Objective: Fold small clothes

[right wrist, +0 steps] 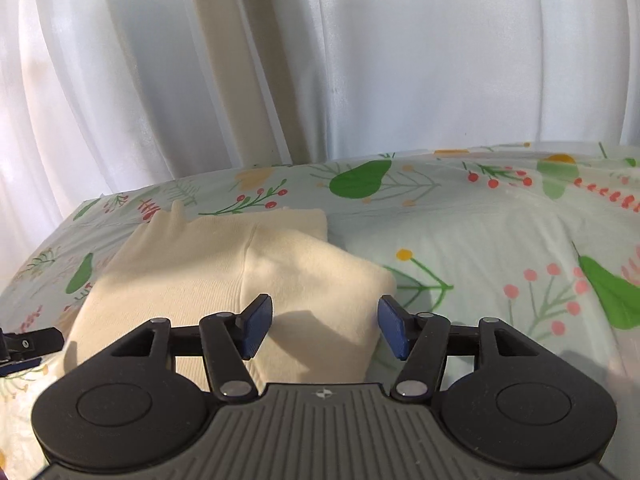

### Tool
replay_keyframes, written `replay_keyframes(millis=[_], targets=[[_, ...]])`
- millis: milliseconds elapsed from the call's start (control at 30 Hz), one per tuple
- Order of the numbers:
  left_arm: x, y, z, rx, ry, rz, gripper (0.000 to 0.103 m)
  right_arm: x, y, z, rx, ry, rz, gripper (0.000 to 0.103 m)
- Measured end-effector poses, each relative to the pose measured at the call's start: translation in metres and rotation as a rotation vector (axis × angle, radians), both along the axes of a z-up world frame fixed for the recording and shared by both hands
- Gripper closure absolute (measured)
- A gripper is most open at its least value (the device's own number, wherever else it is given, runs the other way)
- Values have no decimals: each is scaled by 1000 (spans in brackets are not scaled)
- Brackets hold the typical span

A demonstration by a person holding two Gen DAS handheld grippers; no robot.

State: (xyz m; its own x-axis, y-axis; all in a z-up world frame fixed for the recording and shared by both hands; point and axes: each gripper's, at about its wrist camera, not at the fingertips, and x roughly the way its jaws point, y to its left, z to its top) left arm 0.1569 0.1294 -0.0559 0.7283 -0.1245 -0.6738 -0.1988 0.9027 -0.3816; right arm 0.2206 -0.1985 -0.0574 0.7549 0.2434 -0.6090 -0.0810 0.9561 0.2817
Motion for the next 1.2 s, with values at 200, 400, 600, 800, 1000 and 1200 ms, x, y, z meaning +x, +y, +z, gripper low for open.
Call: replay_keyframes(millis=[200,400,600,800,1000,1200], targets=[[-47,25,-35,-563,119,21,21,-61,-44,-25,456,236,155,41],[-30,7,-37,-620,114,-9,22,-51,-41,-57,689,299,63,60],[-11,-6,-37,-716,104,-6,22,-42,-46,-70,1060,311,51,93],[-3,-9,-37,-725,83,93,22,-38,-43,-55,1193,203,100,95],[-7,-4,-30,-719,67,102,22,-33,-24,-54,858,212,66,81],[-19,5,-21,-743,8,127,22,-35,-18,-51,853,202,108,94]])
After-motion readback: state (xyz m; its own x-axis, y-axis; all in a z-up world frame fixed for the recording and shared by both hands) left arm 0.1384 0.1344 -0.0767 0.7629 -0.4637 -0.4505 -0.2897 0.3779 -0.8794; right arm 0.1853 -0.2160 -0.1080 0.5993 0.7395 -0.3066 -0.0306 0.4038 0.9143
